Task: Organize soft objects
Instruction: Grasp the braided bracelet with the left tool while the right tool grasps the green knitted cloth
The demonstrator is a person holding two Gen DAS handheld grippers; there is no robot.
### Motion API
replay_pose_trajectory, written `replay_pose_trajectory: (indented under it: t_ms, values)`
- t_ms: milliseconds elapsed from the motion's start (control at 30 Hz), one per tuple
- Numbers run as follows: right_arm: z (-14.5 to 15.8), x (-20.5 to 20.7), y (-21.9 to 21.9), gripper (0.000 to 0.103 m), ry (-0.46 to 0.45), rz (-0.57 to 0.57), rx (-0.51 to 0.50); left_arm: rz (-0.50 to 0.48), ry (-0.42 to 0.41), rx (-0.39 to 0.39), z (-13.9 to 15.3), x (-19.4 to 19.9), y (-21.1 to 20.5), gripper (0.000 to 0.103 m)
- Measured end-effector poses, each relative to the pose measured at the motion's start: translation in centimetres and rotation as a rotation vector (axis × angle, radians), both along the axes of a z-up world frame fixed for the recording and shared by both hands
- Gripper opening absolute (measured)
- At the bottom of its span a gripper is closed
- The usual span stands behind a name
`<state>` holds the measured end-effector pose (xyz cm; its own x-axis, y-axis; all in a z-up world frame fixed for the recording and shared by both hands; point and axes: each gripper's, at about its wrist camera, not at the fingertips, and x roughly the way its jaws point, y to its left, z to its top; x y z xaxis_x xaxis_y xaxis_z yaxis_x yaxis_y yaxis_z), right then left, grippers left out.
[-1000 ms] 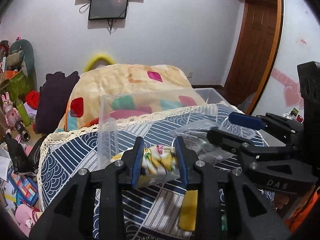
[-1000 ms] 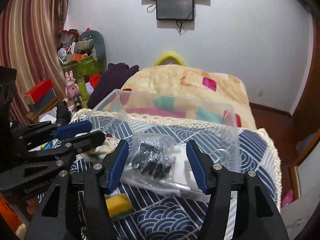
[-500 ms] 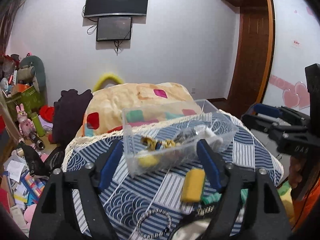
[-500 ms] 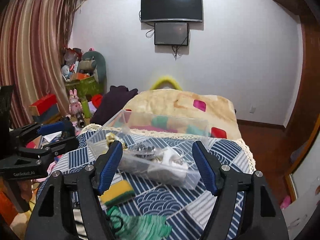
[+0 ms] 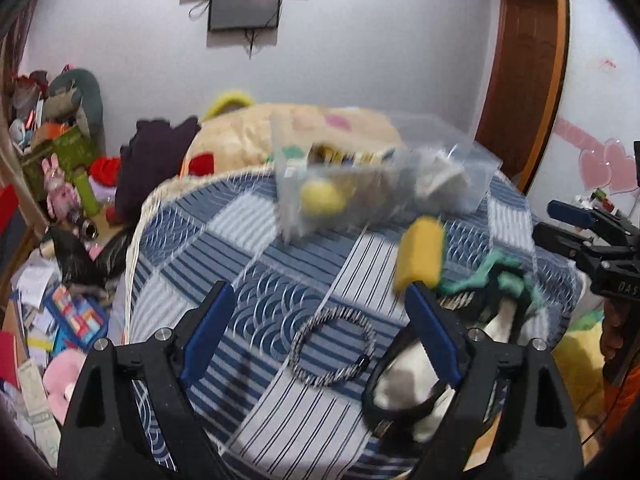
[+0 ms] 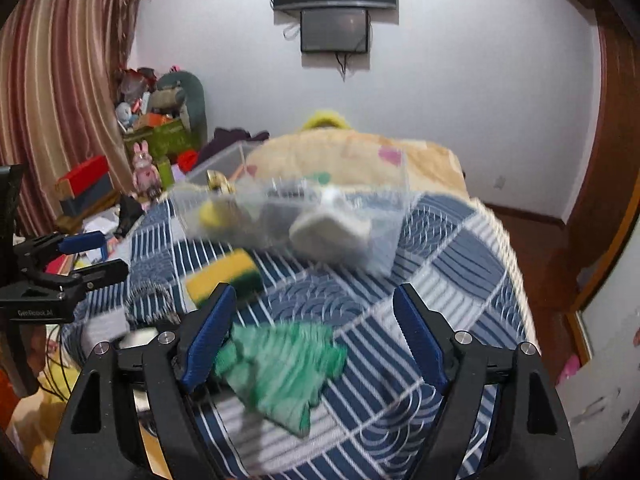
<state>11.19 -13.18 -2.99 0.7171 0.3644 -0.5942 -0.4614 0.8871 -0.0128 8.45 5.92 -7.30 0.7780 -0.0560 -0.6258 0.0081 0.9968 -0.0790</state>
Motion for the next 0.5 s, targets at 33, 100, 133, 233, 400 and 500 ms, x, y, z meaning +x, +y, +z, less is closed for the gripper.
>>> replay_pose_trajectory:
  t_ms: [33, 100, 133, 233, 400, 500]
  values:
    - [-0.5, 0.1, -0.3, 0.079, 0.014, -0.006, 0.004, 0.006, 0.014, 0.005, -0.6, -0.1, 0.1, 0.087]
    - [-1.4, 0.1, -0.9, 0.079, 0.045, -0.025, 0.013, 0.017, 0.04, 0.017, -1.7, -0.4, 0.4, 0.087]
    - [-1.9, 0.1, -1.3, 0.079, 0.061, -0.031, 0.019, 0.022, 0.052, 0.018, -2.2, -0.6, 0.6, 0.087]
    - [-2.9, 0.1, -2.1, 0.079, 0.12, -0.03, 0.061, 0.027, 0.083, -0.004, -3.4, -1.0, 1.2, 0.087]
    - [-3.6, -0.3, -1.8, 0.079, 0.153, -0.019, 0.088, 0.01, 0.099, -0.013, -4.7, -1.0, 1.1, 0.087]
    - [-4.0, -0.5, -0.9, 0.078, 0.155, 0.001, 0.061, -0.004, 0.094, -0.015, -5.1, -0.6, 0.7, 0.077]
